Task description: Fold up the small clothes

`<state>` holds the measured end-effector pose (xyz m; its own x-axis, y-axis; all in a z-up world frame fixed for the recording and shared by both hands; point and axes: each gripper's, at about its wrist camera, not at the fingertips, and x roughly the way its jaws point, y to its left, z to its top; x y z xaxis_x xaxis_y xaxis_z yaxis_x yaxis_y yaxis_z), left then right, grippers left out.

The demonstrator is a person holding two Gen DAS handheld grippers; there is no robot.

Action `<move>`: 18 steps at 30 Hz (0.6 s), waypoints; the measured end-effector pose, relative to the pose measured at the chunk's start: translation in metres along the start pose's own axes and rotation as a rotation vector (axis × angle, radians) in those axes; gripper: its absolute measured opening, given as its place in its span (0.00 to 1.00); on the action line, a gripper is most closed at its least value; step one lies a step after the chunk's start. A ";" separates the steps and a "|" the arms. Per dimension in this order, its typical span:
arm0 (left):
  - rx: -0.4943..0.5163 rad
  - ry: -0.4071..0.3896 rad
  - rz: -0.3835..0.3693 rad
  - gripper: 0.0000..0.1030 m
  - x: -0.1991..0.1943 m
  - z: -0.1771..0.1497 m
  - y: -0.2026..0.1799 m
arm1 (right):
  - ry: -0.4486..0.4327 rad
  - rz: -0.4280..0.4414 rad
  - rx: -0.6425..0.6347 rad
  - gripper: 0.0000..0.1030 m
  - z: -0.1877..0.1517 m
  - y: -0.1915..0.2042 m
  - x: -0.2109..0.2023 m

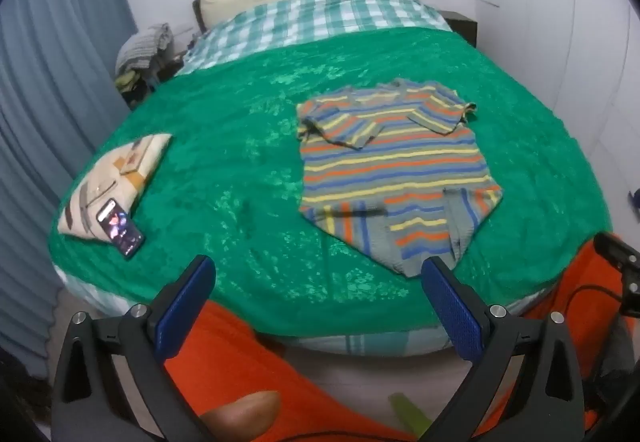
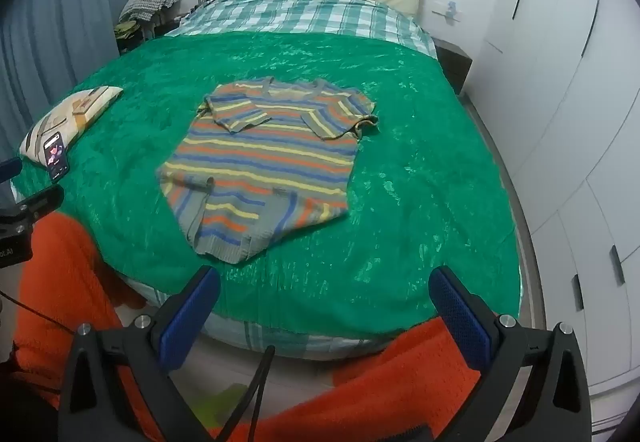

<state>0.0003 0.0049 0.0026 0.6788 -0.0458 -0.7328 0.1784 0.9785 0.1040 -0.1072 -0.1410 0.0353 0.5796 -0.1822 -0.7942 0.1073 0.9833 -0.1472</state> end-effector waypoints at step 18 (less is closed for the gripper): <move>0.047 0.077 0.084 1.00 0.033 0.001 -0.008 | 0.029 -0.004 0.004 1.00 0.007 0.000 0.019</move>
<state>0.0221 -0.0045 -0.0223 0.6367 0.0531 -0.7693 0.1579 0.9675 0.1974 -0.0913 -0.1448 0.0245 0.5556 -0.1855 -0.8105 0.1124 0.9826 -0.1479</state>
